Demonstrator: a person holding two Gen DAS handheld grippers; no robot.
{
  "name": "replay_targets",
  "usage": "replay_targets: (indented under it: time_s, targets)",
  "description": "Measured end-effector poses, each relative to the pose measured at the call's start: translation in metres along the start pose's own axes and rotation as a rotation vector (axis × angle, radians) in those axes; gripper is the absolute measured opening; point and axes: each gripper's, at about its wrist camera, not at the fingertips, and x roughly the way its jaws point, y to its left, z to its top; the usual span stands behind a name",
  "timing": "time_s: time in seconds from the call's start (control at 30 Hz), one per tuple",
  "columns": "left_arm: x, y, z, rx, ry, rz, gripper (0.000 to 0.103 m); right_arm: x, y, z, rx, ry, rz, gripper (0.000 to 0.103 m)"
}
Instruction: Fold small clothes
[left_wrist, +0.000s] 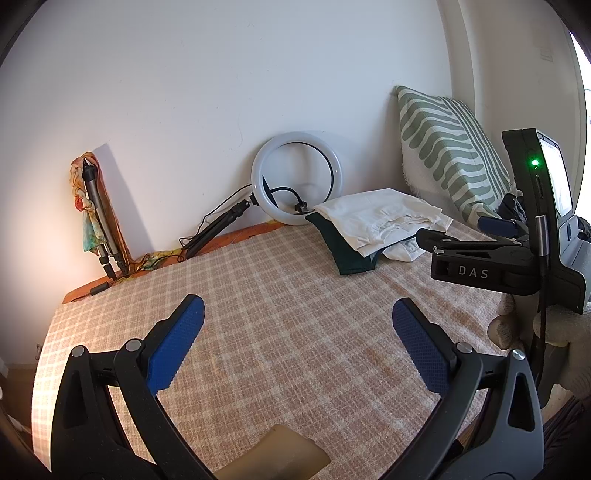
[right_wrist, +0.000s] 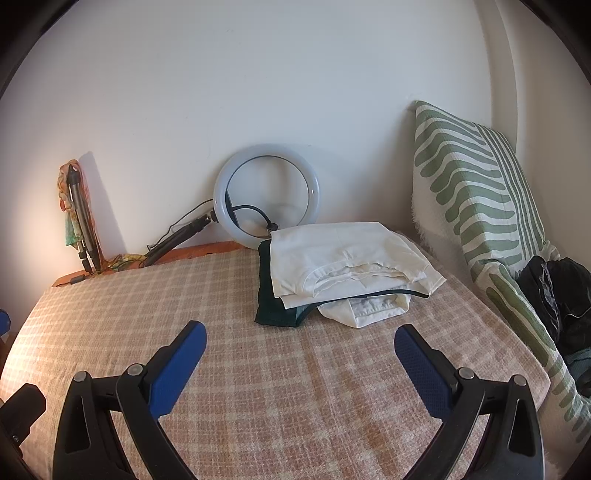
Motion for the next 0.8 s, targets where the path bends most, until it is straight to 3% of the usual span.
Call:
replay_targets:
  time_s: [0.8]
  targets:
    - [-0.0061,0.0073,0.0017,0.004,-0.025,0.013,0.103,0.0028,0.0026,-0.0036,-0.01,0.005,0.015,0.103]
